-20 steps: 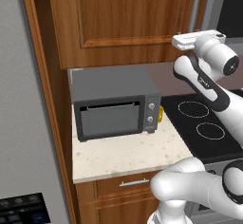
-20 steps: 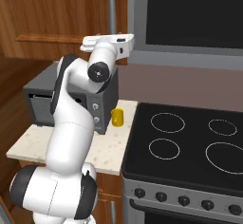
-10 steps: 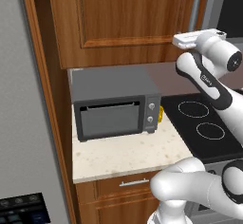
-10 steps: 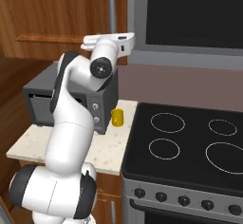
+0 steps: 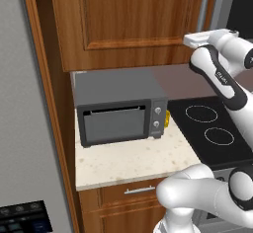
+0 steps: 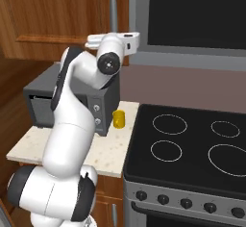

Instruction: Pick the bar soap and bar soap from the cabinet and place them on the counter.

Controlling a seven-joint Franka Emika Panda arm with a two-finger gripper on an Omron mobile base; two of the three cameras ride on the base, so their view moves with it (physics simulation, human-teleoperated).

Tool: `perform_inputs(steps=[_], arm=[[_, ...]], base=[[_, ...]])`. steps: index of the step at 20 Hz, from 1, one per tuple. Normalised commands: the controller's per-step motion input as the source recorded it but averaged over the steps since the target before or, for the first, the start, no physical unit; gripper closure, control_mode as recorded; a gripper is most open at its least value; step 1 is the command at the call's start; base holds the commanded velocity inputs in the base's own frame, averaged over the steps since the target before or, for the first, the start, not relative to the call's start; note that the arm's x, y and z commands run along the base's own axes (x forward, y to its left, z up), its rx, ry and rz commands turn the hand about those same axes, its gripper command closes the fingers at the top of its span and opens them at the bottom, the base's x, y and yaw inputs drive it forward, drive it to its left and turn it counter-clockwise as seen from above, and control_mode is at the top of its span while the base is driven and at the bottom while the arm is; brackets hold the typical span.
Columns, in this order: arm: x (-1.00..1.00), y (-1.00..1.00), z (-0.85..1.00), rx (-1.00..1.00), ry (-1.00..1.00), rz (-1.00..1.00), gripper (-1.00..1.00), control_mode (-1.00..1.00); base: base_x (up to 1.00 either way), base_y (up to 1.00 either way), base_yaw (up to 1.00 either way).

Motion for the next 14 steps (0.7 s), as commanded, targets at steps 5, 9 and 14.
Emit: perform_inputs(steps=[5, 9, 14], arm=[[0.19, -0.23, 0.0, 0.0, 0.01, 0.02, 1.0, -1.0], [0.2, -0.14, 0.0, 0.0, 0.0, 0.0, 1.0, -1.0], [0.2, 0.0, -0.05, 0.0, -0.01, 0.0, 1.0, -1.0]], base=[[0.0, 0.0, 0.0], [0.0, 0.0, 0.0], [0.0, 0.0, 0.0]])
